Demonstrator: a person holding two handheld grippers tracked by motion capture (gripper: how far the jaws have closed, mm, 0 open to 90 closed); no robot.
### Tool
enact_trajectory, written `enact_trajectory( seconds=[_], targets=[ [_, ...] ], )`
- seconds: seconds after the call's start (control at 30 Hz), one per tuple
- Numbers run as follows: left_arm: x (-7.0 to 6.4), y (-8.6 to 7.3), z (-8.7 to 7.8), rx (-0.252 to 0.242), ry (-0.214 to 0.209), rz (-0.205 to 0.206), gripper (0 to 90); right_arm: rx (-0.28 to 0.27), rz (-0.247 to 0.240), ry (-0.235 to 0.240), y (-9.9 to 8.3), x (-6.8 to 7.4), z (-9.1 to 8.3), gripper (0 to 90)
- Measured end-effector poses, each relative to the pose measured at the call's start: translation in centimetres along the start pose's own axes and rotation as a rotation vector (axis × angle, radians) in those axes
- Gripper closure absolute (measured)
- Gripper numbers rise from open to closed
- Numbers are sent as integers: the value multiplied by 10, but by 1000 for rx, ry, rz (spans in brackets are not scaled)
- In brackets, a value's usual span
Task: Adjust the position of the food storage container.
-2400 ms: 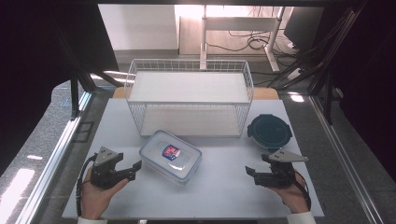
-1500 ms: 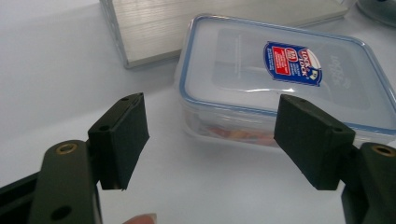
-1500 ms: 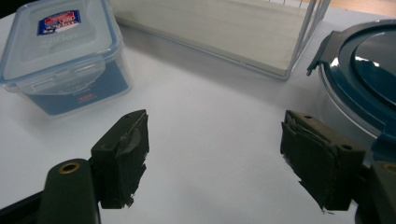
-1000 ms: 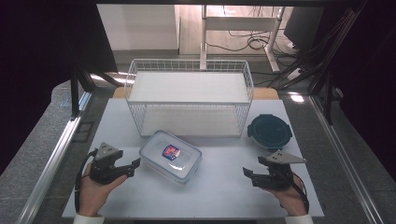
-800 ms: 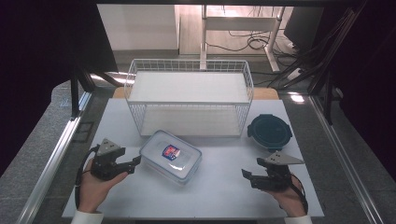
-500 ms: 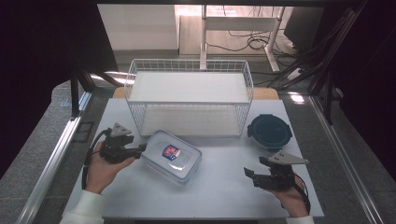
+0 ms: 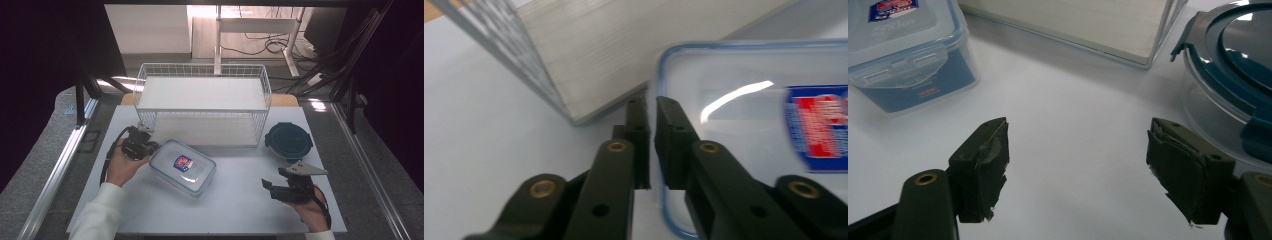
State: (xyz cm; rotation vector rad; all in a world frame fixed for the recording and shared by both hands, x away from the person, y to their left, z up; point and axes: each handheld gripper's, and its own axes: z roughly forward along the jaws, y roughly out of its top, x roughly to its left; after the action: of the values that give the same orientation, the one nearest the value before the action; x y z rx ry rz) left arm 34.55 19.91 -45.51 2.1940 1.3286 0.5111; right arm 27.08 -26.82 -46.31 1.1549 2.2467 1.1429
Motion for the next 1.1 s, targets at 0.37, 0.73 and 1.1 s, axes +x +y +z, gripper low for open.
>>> enact_trajectory(
  seconds=[0.37, 0.73, 1.1],
  targets=[
    [2, -4, 34, 105, 15, 60, 900, 10, 3, -28, -1, -2, 3, 250],
    [2, -6, 36, 122, -49, 53, 900, 7, 3, -28, 0, 2, 4, 252],
    [-19, -11, 38, 143, -93, 109, 900, 14, 1, -31, 1, 4, 6, 253]
  ],
)
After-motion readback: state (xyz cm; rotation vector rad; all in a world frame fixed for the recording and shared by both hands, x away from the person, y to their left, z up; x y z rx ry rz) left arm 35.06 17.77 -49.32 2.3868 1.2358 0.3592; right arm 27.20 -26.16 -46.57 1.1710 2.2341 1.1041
